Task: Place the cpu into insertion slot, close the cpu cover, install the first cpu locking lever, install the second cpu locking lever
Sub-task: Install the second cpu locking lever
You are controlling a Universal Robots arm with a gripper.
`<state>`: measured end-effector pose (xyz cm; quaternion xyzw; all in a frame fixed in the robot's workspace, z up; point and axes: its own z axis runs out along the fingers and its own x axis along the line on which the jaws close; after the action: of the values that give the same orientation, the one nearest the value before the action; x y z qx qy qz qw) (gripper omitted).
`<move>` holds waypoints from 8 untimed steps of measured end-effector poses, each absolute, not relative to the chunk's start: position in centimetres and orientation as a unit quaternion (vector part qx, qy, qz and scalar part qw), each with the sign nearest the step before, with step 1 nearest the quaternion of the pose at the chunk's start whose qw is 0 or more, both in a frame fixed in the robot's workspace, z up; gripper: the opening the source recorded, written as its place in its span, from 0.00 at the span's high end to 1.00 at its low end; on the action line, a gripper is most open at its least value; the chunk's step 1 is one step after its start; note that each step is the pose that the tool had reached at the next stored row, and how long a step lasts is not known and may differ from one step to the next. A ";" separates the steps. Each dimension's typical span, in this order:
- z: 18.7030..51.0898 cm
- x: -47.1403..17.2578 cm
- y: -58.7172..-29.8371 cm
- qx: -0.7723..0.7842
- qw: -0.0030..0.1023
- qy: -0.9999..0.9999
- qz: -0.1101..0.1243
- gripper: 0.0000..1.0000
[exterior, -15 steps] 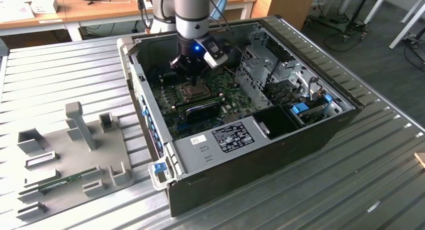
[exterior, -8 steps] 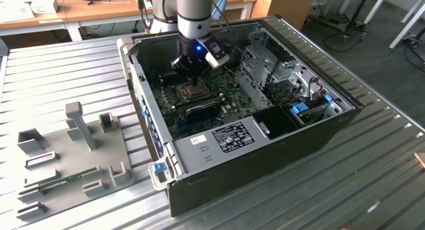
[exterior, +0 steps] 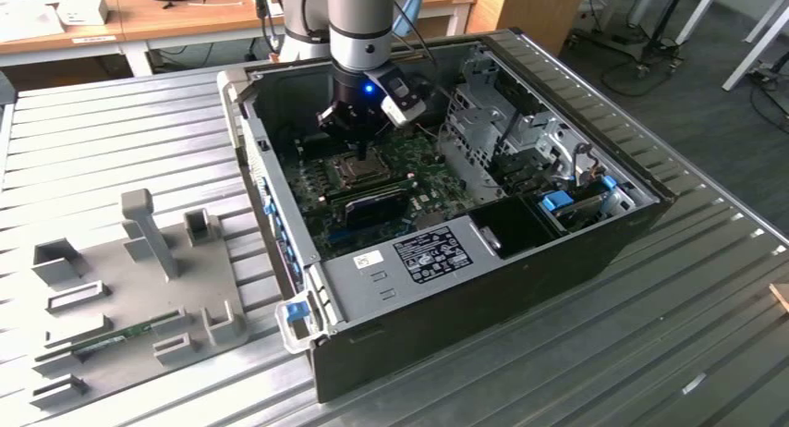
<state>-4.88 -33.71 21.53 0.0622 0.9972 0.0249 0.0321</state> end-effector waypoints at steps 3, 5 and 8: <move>21.7 -4.9 -33.7 0.062 0.032 0.997 0.025 0.90; 21.9 -4.9 -33.7 0.062 0.032 0.997 0.025 0.90; 22.1 -4.9 -33.7 0.062 0.032 0.997 0.025 0.90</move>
<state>-4.88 -33.71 22.14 0.0621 0.9972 0.0249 0.0321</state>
